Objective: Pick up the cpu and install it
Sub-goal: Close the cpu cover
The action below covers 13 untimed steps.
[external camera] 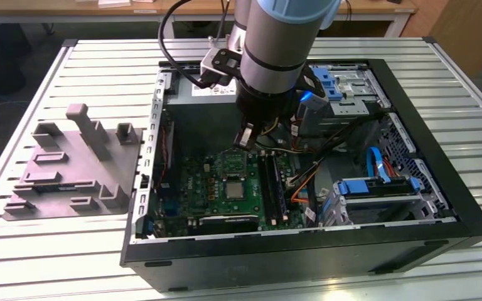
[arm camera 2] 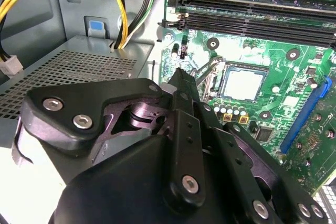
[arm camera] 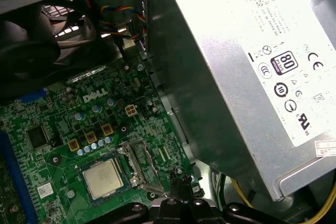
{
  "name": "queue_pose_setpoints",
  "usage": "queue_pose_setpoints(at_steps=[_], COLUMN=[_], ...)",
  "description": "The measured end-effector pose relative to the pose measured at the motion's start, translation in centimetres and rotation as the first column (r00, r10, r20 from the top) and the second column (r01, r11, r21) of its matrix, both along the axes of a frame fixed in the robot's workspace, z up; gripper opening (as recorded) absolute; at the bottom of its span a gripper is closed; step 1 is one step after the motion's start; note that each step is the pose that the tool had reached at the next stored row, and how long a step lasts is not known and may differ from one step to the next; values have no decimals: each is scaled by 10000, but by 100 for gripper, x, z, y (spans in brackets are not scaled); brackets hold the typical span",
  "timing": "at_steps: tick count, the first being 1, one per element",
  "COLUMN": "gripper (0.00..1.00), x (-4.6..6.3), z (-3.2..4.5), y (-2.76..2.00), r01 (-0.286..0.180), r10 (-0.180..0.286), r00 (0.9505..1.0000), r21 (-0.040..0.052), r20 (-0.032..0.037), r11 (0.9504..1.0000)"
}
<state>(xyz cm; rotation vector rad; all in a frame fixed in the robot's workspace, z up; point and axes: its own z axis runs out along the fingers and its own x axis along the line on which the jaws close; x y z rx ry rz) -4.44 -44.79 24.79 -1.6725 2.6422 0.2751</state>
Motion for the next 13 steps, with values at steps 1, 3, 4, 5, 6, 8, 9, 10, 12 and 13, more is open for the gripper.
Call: queue_pose_setpoints(at_steps=[1,3,4,5,6,8,9,10,12,13], gripper=[11,11,11,11,11,11,11,11,11,11], x=[0,0,0,0,0,0,0,0,0,0], z=[0,0,0,1,2,4,6,6,6,6], y=[-1,-2,-3,-3,-3,-4,-5,-6,-14,-21], r01=[-6,-18,-24,-30,-37,-51,-61,-71,-100,-119], r10=[6,18,24,30,37,51,61,71,100,119], r00=[10000,10000,10000,10000,10000,10000,10000,10000,9999,9999], r21=[8,24,35,48,61,84,97,105,107,107], r20=[0,0,0,0,0,0,0,1,1,1], r11=[10000,10000,10000,10000,10000,10000,9999,9999,9999,9999])
